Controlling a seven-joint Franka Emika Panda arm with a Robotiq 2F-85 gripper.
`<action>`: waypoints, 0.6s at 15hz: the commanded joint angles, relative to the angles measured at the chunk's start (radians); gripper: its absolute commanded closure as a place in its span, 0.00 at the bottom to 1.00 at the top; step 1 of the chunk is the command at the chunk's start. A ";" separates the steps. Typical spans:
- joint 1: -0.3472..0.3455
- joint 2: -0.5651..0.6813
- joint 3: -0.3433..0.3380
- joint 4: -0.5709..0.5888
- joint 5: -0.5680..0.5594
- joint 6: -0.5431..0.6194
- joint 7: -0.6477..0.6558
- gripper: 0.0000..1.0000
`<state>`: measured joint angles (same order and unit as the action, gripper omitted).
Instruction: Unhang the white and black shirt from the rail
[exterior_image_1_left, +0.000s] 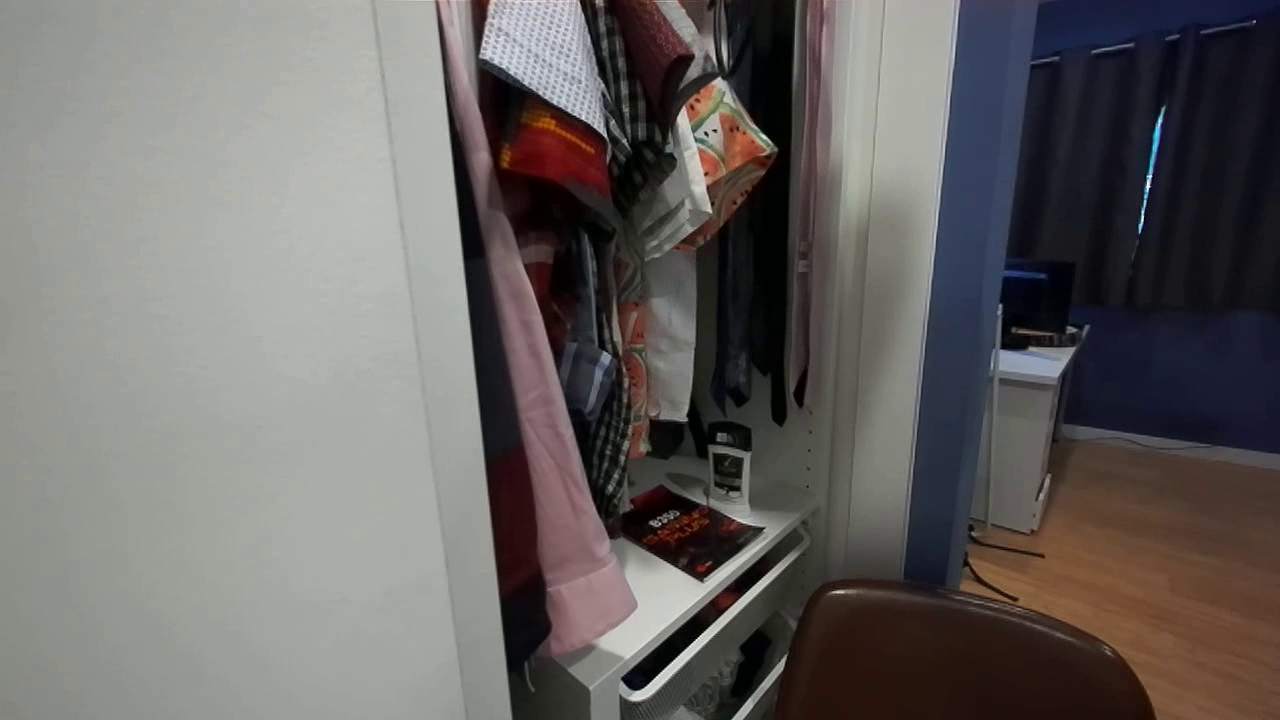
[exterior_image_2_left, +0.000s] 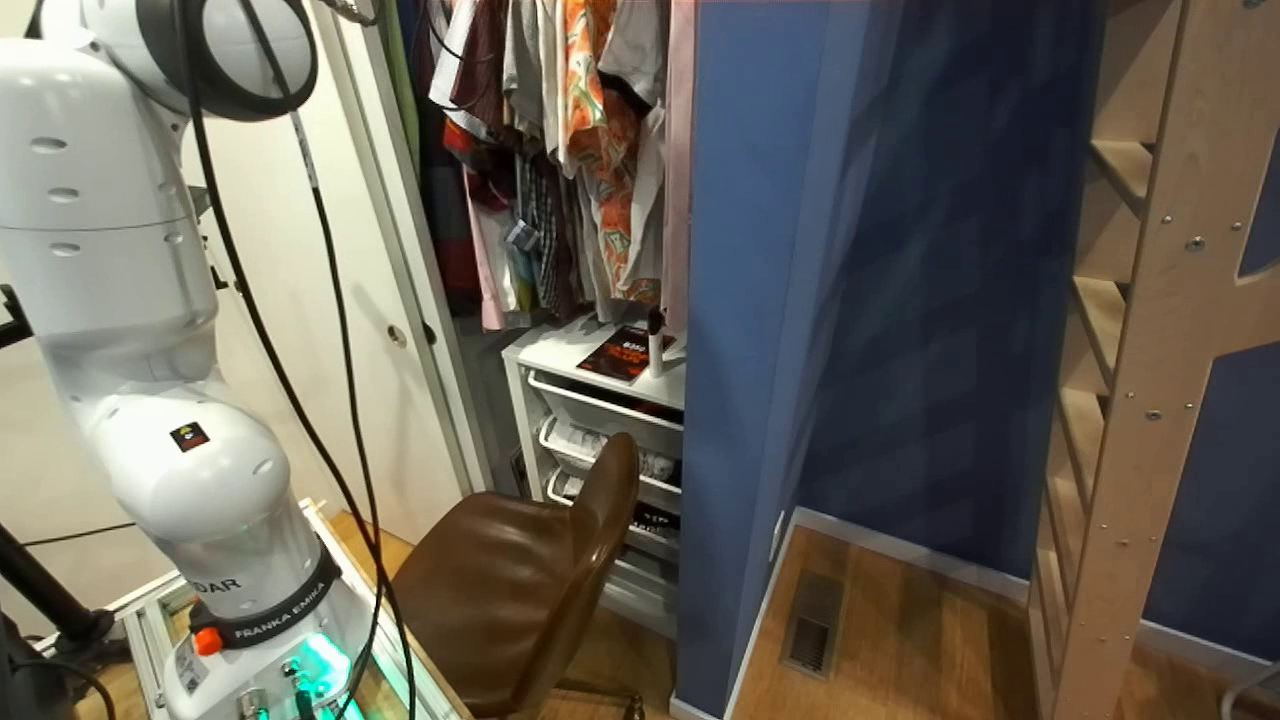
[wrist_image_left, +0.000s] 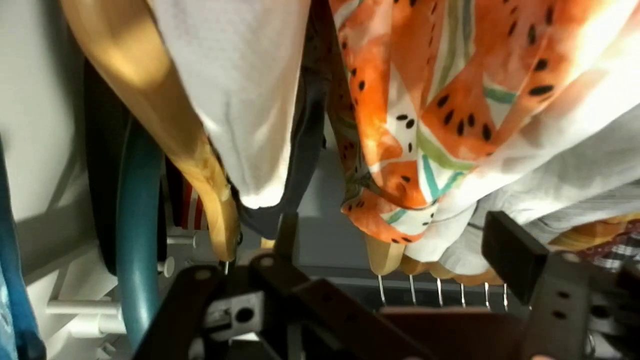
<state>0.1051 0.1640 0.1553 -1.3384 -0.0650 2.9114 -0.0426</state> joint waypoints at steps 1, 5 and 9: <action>0.008 0.016 -0.013 0.034 -0.045 -0.089 0.002 0.00; 0.011 0.067 -0.030 0.086 -0.105 -0.079 0.011 0.00; 0.009 0.126 -0.044 0.164 -0.139 -0.081 -0.012 0.00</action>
<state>0.1061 0.2248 0.1262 -1.2792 -0.1667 2.8499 -0.0440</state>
